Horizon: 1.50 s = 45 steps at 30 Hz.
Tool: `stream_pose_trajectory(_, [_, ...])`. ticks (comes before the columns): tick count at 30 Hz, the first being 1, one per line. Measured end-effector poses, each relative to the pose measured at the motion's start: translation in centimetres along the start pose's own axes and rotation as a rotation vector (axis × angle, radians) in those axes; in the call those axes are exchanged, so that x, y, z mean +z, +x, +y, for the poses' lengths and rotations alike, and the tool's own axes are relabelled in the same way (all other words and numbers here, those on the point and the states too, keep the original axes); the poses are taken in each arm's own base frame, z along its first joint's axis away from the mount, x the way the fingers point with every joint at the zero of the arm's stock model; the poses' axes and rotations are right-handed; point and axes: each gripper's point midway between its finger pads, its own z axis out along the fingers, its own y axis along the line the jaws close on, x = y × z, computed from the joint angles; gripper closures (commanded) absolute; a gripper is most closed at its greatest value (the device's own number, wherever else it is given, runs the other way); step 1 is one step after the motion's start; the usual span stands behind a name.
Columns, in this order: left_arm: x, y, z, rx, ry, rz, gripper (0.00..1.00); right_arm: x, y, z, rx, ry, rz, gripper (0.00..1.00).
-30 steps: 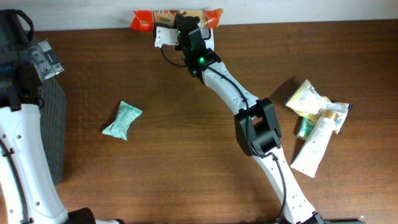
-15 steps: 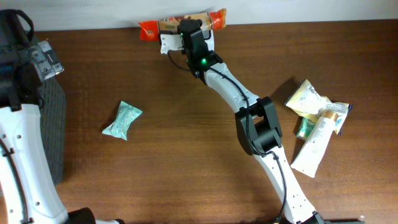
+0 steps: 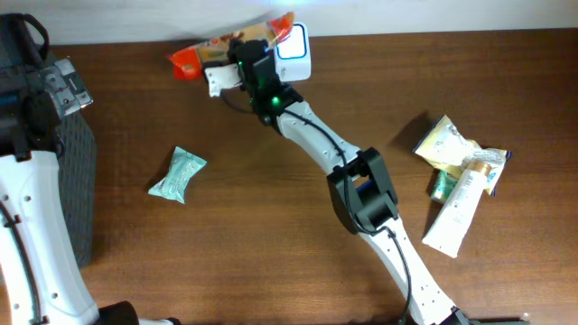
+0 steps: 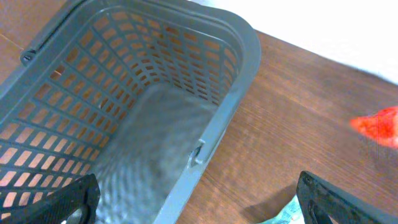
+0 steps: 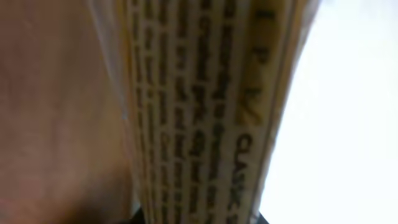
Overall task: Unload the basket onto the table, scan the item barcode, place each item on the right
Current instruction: 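Hold and rotate the orange snack bar in front of the scanner, then carry the orange snack bar right and set it down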
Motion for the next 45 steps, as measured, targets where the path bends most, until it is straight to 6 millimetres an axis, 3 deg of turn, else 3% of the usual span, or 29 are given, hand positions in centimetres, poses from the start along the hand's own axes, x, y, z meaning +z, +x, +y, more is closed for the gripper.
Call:
stream_pose_trajectory(4, [0.0, 0.0, 0.0, 0.000, 0.000, 0.000, 0.01, 0.0, 0.8, -0.9, 0.044, 0.037, 0.038, 0.96])
stream_pose_trajectory(8, [0.0, 0.0, 0.0, 0.000, 0.000, 0.000, 0.01, -0.4, 5.3, -4.5, 0.098, 0.178, 0.158, 0.96])
stream_pose_trajectory(12, [0.0, 0.0, 0.0, 0.000, 0.000, 0.000, 0.01, -0.2, 9.7, -3.2, 0.104, 0.122, 0.245, 0.96])
stream_pose_trajectory(15, [0.0, 0.0, 0.0, 0.000, 0.000, 0.000, 0.01, -0.1, 11.5, -2.5, 0.108, 0.095, 0.272, 0.96])
stream_pose_trajectory(23, [0.0, 0.0, 0.0, 0.000, 0.000, 0.000, 0.01, 0.0, 7.4, -2.4, 0.097, 0.091, 0.181, 0.96])
stream_pose_trajectory(29, [0.0, 0.0, 0.0, 0.000, 0.000, 0.000, 0.01, -0.7, 7.2, -1.7, 0.109, 0.002, 0.178, 0.96])
stream_pose_trajectory(31, [0.0, 0.0, 0.0, 0.000, 0.000, 0.000, 0.01, -2.8, 7.3, -2.9, 0.198, -0.063, 0.187, 0.96])
stream_pose_trajectory(33, [0.0, 0.0, 0.0, 0.000, 0.000, 0.000, 0.01, -7.8, 8.1, -8.0, 0.402, -0.071, 0.237, 0.96])
stream_pose_trajectory(35, [0.0, 0.0, 0.0, 0.000, 0.000, 0.000, 0.01, -15.5, 10.0, -13.4, 0.595, -0.058, 0.345, 0.96])
stream_pose_trajectory(37, [0.0, 0.0, 0.0, 0.000, 0.000, 0.001, 0.01, -24.1, 11.6, -15.1, 0.783, -0.117, 0.462, 0.96])
stream_pose_trajectory(38, [0.0, 0.0, 0.0, 0.000, 0.000, -0.001, 0.01, -28.2, 12.4, -14.6, 0.899, -0.158, 0.534, 0.96])
stream_pose_trajectory(39, [0.0, 0.0, 0.0, 0.000, 0.000, 0.000, 0.01, -30.1, 13.0, -13.2, 1.016, -0.197, 0.604, 0.96])
stream_pose_trajectory(40, [0.0, 0.0, 0.0, 0.000, 0.000, -0.001, 0.01, -31.7, 13.3, -9.3, 1.117, -0.326, 0.715, 0.96])
stream_pose_trajectory(41, [0.0, 0.0, 0.0, 0.000, 0.000, 0.001, 0.01, -32.1, 13.3, -6.7, 1.183, -0.416, 0.778, 0.96])
stream_pose_trajectory(42, [0.0, 0.0, 0.0, 0.000, 0.000, 0.000, 0.01, -32.2, 13.6, -2.5, 1.309, -0.566, 0.884, 0.96])
stream_pose_trajectory(45, [0.0, 0.0, 0.0, 0.000, 0.000, 0.000, 0.01, -33.7, 15.7, 3.2, 1.476, -0.720, 1.115, 0.96])
